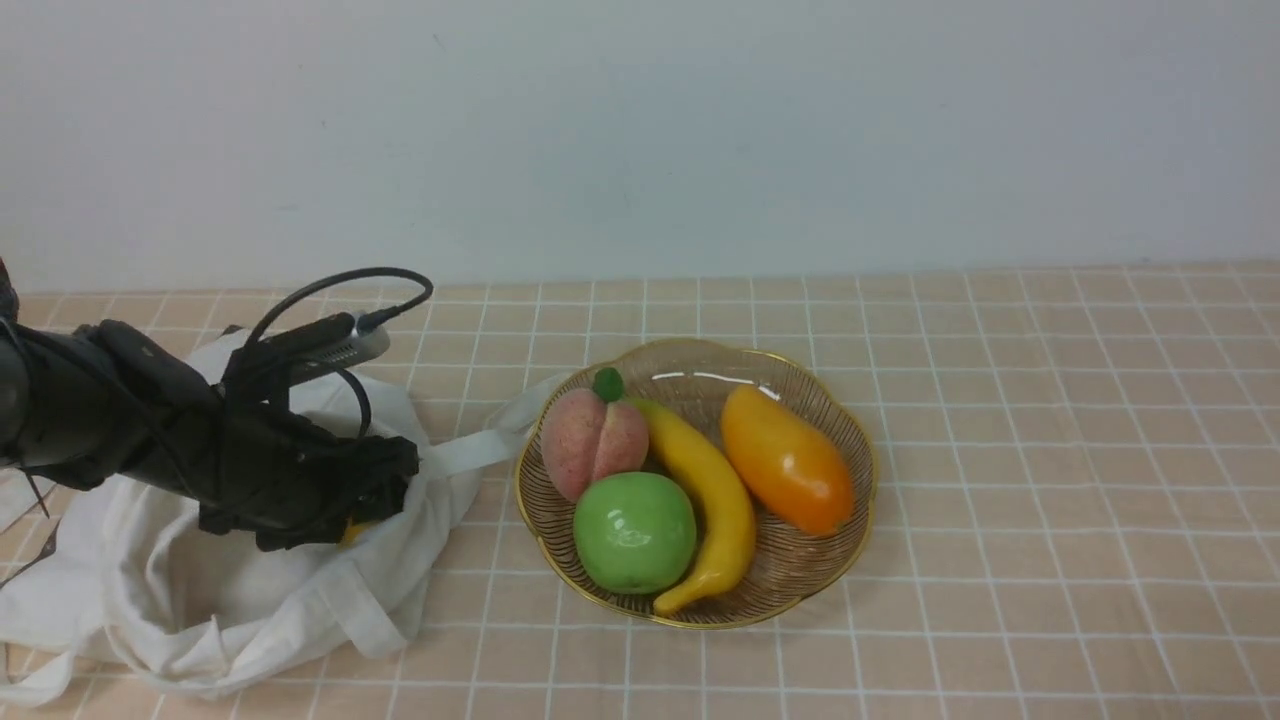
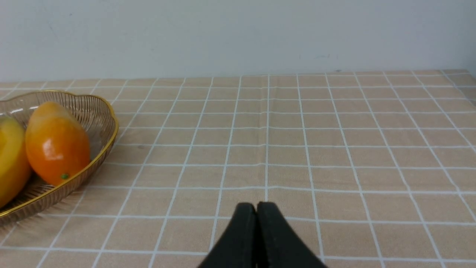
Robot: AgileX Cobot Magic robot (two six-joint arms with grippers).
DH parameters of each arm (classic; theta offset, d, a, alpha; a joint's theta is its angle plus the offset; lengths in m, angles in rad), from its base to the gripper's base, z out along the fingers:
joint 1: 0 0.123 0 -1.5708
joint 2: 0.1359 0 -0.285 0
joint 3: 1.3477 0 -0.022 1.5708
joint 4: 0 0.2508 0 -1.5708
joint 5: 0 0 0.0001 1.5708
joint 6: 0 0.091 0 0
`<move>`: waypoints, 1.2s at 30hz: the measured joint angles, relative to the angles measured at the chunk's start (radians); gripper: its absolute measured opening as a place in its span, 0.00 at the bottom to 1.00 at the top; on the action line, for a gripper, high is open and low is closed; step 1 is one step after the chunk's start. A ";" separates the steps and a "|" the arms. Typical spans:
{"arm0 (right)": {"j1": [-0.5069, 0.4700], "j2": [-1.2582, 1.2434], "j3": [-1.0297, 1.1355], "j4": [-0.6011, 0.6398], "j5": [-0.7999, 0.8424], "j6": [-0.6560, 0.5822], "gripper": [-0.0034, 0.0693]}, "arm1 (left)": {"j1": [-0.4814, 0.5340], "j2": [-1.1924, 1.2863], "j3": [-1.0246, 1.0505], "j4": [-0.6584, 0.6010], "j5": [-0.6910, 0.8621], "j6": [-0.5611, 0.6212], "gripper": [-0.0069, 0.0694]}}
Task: Take the fruit out of the bag on the brown coffee tablecloth and place them on the plate.
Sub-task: 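Reach into the white bag and grasp the banana with the left gripper, then place the banana on the plate with the left gripper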
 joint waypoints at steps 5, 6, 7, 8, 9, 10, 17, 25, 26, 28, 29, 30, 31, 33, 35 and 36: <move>0.000 0.000 0.000 0.000 0.000 0.000 0.02 | 0.013 -0.049 0.000 0.059 0.061 -0.015 0.47; 0.000 0.000 0.000 0.000 0.000 0.000 0.02 | 0.013 -0.049 0.000 0.062 0.070 -0.018 0.47; 0.000 0.000 0.000 0.000 0.000 0.000 0.02 | 0.020 -0.068 0.000 0.084 0.085 -0.028 0.47; 0.000 0.000 0.000 0.000 0.000 0.000 0.02 | 0.026 -0.096 0.000 0.114 0.108 -0.043 0.47; 0.000 0.000 0.000 0.000 0.000 0.000 0.02 | 0.029 -0.121 0.000 0.144 0.121 -0.057 0.47; 0.000 0.000 0.000 0.000 0.000 0.000 0.02 | 0.031 -0.159 0.000 0.194 0.131 -0.073 0.47; 0.000 0.000 0.000 0.000 0.000 0.000 0.02 | 0.031 -0.262 -0.061 0.479 0.407 -0.232 0.47; 0.000 0.000 0.000 0.000 0.000 0.000 0.02 | 0.031 -0.272 -0.194 0.730 0.754 -0.466 0.47; 0.000 0.000 0.000 0.000 0.000 0.000 0.02 | 0.031 -0.283 -0.210 0.748 0.755 -0.484 0.47; 0.000 0.000 0.000 0.000 0.000 0.000 0.02 | 0.031 -0.322 -0.218 0.757 0.755 -0.505 0.47; 0.000 0.000 0.000 0.000 0.000 0.000 0.02 | 0.026 -0.379 -0.221 0.748 0.757 -0.522 0.47; 0.000 0.000 0.000 0.000 0.000 0.000 0.02 | 0.020 -0.412 -0.221 0.732 0.758 -0.522 0.47; 0.000 0.000 0.000 0.000 0.000 0.000 0.02 | 0.015 -0.437 -0.221 0.715 0.761 -0.529 0.47; 0.000 0.000 0.000 0.000 0.000 0.000 0.02 | -0.030 -0.524 -0.224 0.616 0.771 -0.522 0.47; 0.000 0.000 0.000 0.000 0.000 0.000 0.02 | -0.087 -0.558 -0.227 0.540 0.769 -0.479 0.47; 0.000 0.000 0.000 0.000 0.000 0.000 0.02 | -0.134 -0.566 -0.228 0.497 0.739 -0.444 0.47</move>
